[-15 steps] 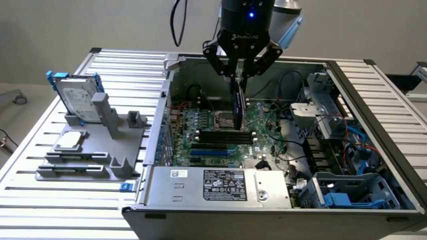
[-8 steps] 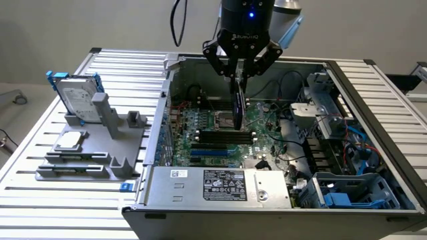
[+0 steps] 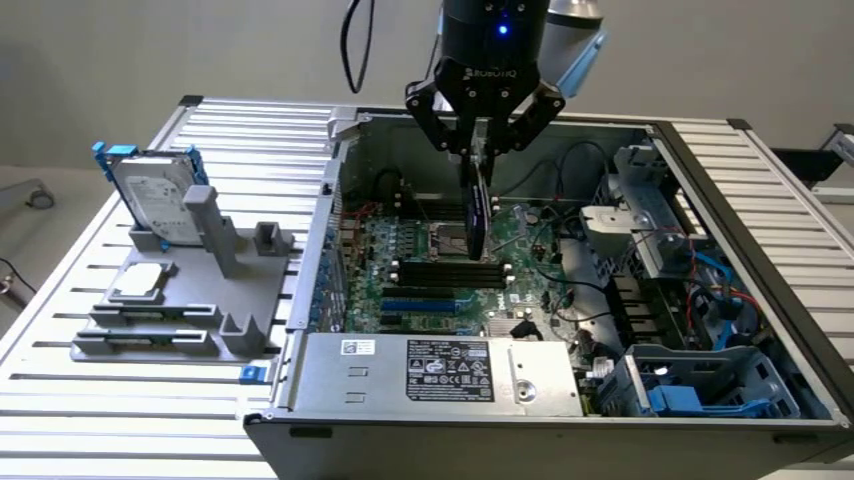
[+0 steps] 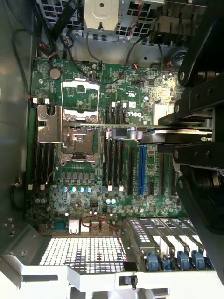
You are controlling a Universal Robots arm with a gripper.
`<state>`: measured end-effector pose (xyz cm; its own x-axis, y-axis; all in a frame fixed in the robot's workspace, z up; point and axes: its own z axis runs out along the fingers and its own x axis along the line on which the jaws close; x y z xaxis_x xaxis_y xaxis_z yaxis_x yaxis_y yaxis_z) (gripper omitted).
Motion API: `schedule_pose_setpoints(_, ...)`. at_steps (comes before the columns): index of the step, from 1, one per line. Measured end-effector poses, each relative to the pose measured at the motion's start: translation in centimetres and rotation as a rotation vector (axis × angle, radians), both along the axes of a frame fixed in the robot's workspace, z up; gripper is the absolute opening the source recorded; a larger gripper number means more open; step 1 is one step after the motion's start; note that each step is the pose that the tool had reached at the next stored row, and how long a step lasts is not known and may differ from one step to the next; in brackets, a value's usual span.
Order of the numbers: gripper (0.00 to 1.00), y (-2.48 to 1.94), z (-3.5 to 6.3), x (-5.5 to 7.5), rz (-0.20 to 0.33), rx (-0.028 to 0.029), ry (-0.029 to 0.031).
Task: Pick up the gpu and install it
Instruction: 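Insert the gpu into the slot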
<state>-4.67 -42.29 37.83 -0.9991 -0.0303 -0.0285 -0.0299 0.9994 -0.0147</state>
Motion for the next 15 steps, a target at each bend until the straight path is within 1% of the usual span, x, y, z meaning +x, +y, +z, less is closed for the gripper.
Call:
schedule_pose_setpoints(2,0.26,0.00,0.00,-0.01,0.000,0.0000,0.0000)
schedule_pose_setpoints(3,0.26,0.09,-0.06,0.00,0.000,-0.0008,-0.0001)
schedule_pose_setpoints(4,0.26,0.22,-0.13,-0.09,0.000,-0.0028,-0.0001)
schedule_pose_setpoints(5,0.26,0.22,-0.20,-0.16,0.007,-0.0026,-0.0003)
schedule_pose_setpoints(15,0.26,0.22,-0.75,-0.17,0.185,-0.0030,-0.0005)
